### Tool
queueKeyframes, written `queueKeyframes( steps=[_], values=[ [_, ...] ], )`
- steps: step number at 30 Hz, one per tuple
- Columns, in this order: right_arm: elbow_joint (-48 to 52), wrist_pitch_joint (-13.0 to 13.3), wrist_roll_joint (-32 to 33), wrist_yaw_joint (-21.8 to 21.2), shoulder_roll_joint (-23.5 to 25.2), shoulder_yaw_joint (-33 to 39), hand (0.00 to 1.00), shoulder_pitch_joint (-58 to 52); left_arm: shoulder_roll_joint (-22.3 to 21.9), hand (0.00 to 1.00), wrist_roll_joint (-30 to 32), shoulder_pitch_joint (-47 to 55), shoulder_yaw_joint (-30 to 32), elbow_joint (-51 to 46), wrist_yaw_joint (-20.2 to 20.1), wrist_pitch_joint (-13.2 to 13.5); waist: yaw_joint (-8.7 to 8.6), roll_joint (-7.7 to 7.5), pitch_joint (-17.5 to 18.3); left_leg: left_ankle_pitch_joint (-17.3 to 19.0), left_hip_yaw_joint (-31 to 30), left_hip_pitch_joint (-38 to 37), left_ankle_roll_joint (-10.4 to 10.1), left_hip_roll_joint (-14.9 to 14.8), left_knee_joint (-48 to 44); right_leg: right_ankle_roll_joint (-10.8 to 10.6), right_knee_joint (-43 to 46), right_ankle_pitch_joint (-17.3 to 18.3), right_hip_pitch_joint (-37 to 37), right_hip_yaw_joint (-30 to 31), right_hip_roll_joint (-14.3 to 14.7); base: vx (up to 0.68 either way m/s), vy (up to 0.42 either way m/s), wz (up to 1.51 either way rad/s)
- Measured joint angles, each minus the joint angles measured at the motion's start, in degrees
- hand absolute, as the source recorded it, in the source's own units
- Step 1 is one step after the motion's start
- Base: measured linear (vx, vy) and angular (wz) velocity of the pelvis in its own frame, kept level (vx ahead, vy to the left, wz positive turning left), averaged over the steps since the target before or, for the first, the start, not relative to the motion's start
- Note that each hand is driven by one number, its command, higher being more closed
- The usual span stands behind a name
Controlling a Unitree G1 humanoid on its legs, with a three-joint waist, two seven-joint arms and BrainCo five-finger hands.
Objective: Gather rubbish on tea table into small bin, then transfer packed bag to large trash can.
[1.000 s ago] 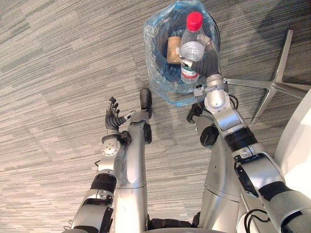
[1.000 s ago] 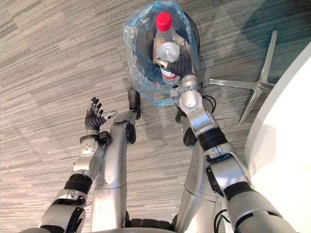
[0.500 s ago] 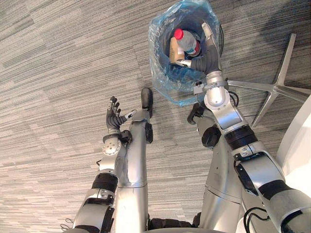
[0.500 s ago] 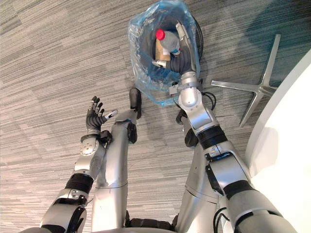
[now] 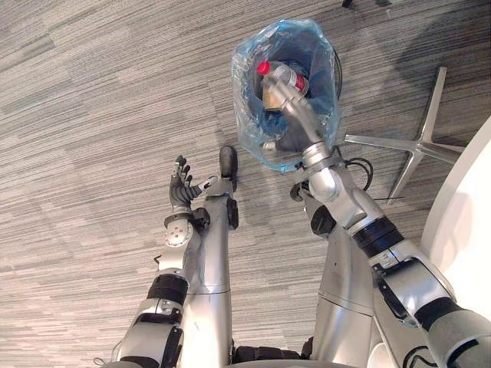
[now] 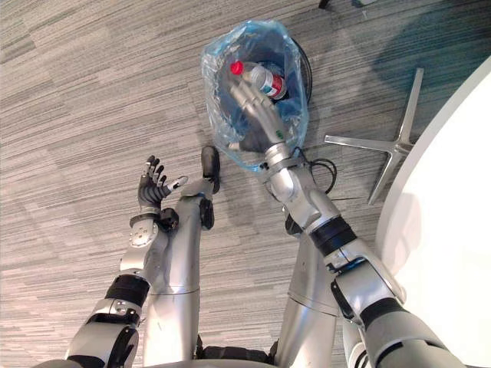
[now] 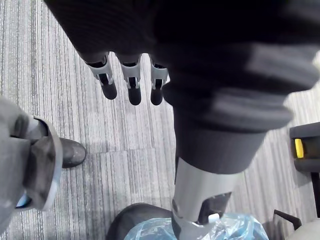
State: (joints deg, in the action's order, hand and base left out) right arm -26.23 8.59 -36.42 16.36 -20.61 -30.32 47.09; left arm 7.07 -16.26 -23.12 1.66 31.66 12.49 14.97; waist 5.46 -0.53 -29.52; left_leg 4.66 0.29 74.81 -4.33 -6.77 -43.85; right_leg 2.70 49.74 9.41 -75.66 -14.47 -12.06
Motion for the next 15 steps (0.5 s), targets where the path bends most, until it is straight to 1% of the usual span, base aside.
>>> queueKeyframes(
  steps=[7,9,15],
  values=[
    [-11.0,-0.6,-4.7,-2.0,0.0,-4.8,0.00,1.0,0.4,0.00,-1.0,-0.1,0.0,0.9,0.0,0.7,-0.05,0.00,0.0,-1.3,0.6,0.0,0.4,-0.2,2.9,-0.4,-1.3,-0.3,-0.1,-1.1,-0.6,-0.02,-0.007,0.10],
    [-13.6,-1.6,-5.6,-2.2,0.1,-6.3,0.00,1.7,0.5,0.00,-1.6,-0.2,0.0,1.3,-0.1,0.8,-0.02,0.00,0.0,-1.8,0.9,0.2,0.2,-0.2,3.4,-0.4,-1.4,-0.3,-0.3,-1.2,-0.8,-0.02,-0.012,0.10],
    [-20.7,-4.2,-7.7,-2.6,0.4,-6.7,0.00,6.0,1.2,0.00,-2.7,-0.6,0.0,2.4,-0.1,1.1,0.08,0.00,0.0,-1.9,1.1,1.6,0.1,-0.1,3.4,-0.4,-0.9,-0.3,-1.8,-1.3,-1.1,-0.02,-0.009,0.03]
  ],
)
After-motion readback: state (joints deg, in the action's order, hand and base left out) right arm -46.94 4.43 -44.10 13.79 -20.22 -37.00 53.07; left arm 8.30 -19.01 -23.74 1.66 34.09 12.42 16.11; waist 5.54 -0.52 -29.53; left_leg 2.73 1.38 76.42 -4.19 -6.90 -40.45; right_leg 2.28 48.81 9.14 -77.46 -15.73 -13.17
